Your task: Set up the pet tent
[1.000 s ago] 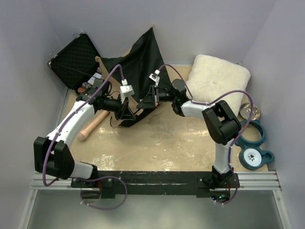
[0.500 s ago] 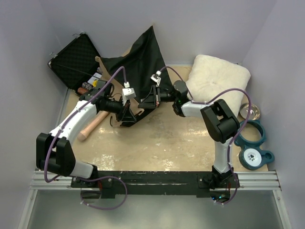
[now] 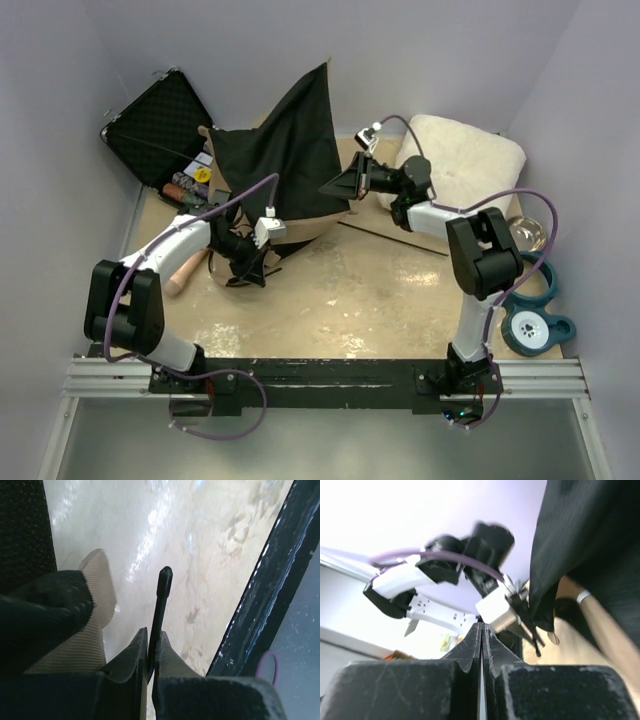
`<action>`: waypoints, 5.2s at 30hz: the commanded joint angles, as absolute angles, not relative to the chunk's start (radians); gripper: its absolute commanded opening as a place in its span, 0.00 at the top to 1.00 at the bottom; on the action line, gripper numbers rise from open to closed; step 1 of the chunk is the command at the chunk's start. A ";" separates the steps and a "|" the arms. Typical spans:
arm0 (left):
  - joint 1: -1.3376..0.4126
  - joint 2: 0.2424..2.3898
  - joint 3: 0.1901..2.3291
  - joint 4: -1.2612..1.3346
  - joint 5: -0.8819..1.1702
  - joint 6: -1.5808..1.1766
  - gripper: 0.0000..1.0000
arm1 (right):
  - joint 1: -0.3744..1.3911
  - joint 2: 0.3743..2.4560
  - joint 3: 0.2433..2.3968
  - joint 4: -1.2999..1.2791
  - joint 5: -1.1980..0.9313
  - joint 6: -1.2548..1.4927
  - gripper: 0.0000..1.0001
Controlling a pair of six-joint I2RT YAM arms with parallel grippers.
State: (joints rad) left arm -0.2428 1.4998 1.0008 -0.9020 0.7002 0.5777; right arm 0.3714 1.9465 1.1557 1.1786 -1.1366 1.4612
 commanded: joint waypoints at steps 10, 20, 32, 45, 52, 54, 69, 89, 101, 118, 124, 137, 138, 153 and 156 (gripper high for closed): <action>-0.196 1.459 1.037 -1.029 0.604 0.586 1.00 | 0.477 1.896 1.390 0.169 -1.060 0.487 0.49; -0.196 1.439 1.057 -1.035 0.653 0.601 1.00 | 0.560 1.812 1.016 0.701 -0.933 0.589 0.21; -0.195 1.450 1.077 -1.060 0.689 0.623 1.00 | 0.687 2.008 1.072 0.970 -0.833 0.673 0.17; -0.196 1.462 1.086 -1.068 0.707 0.629 1.00 | 0.732 2.123 1.111 1.110 -0.775 0.733 0.06; -0.196 1.471 1.089 -1.063 0.718 0.626 1.00 | 0.741 2.080 1.115 0.907 -0.595 0.591 0.02; -0.196 1.474 1.088 -1.062 0.719 0.624 1.00 | 0.755 2.066 1.124 0.852 -0.563 0.566 0.02; -0.196 1.488 1.081 -1.037 0.742 0.603 1.00 | 0.785 2.304 1.092 1.543 -0.808 1.074 0.02; -0.190 1.486 1.077 -1.032 0.746 0.606 1.00 | 0.785 2.169 1.065 1.560 -0.732 1.108 1.00; -0.166 1.457 1.063 -0.959 0.674 0.577 1.00 | 0.641 1.936 1.087 1.025 -0.802 0.741 1.00; -0.201 1.506 0.937 -0.727 0.497 0.460 1.00 | 0.620 1.938 1.147 1.057 -0.819 0.948 1.00; -0.201 1.454 0.899 -0.605 0.283 0.322 1.00 | 0.620 1.885 1.109 1.014 -0.796 0.992 1.00; -0.279 1.347 0.859 -0.595 0.326 0.357 1.00 | 0.621 1.893 1.120 0.933 -0.749 0.930 1.00; -0.279 1.342 0.865 -0.616 0.363 0.391 1.00 | 0.620 1.908 1.138 0.892 -0.758 0.872 0.96; -0.206 1.364 1.043 -0.802 0.764 0.529 1.00 | 0.561 1.931 1.114 0.597 -0.779 0.551 0.02; -0.199 1.371 1.071 -0.805 0.791 0.515 1.00 | 0.568 1.944 1.069 0.633 -0.759 0.571 0.02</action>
State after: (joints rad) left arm -0.2478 1.3445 1.0203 -0.7944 0.8448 0.5312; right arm 0.5571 1.9648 1.1191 0.6289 -0.7765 0.6132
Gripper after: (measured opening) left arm 0.058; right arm 0.981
